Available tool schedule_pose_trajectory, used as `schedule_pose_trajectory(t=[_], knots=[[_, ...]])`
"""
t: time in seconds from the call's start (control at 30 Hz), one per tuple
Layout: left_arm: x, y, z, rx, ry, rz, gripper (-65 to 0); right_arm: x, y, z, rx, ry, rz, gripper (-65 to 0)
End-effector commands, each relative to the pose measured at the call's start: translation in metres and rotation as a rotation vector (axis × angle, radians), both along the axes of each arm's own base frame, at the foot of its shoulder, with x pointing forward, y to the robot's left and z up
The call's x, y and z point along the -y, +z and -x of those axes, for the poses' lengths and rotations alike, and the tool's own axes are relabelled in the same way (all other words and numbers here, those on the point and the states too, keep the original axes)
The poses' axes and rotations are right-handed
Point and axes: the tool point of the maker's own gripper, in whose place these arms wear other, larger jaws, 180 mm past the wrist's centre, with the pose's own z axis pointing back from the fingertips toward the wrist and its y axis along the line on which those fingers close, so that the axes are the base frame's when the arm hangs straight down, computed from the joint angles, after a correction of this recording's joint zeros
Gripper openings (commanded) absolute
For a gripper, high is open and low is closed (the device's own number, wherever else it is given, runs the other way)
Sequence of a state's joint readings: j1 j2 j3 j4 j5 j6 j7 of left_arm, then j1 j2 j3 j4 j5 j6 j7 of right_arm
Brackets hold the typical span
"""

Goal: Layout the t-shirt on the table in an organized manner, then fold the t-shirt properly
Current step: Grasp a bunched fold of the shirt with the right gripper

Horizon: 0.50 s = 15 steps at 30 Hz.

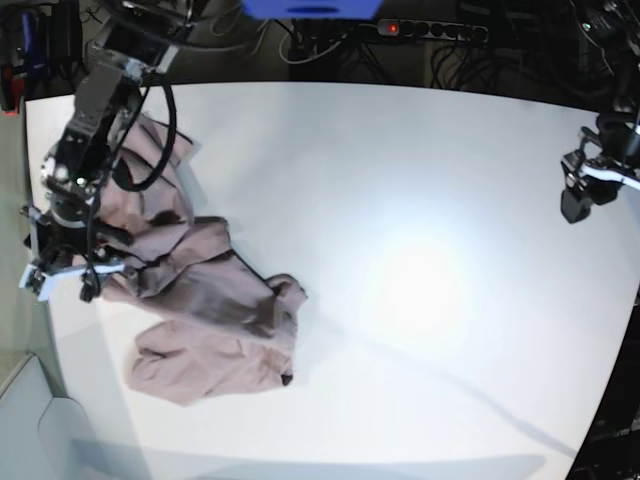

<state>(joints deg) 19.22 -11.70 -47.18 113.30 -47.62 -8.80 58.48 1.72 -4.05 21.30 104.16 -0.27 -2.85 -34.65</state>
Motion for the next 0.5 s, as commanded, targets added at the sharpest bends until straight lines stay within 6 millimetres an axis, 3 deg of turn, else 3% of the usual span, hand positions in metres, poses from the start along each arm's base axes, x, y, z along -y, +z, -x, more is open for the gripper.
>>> schedule_pose_trajectory(t=[0.0, 0.07, 0.23, 0.33, 0.47], knots=[[-0.001, 0.012, -0.005, 0.040, -0.007, -0.014, -25.4, -0.022, 0.015, -0.005, 0.048, 0.067, 0.004, -28.0], [0.000, 0.012, -0.006, 0.041, -0.011, -0.013, -25.4, -0.057, 0.008, 0.002, 0.027, 0.149, -0.018, -28.1], [0.002, 0.011, -0.006, 0.043, -0.010, -0.004, -25.4, -0.135, -0.037, 0.017, -0.089, 0.333, -0.086, -28.1], [0.002, 0.011, -0.005, 0.041, -0.010, -0.004, -25.4, -0.145, -0.059, 0.016, -0.143, 0.328, -0.113, -28.1], [0.001, 0.011, -0.005, 0.041, -0.007, -0.007, -25.4, -0.141, -0.074, 0.007, -0.160, 0.292, -0.115, -27.9]])
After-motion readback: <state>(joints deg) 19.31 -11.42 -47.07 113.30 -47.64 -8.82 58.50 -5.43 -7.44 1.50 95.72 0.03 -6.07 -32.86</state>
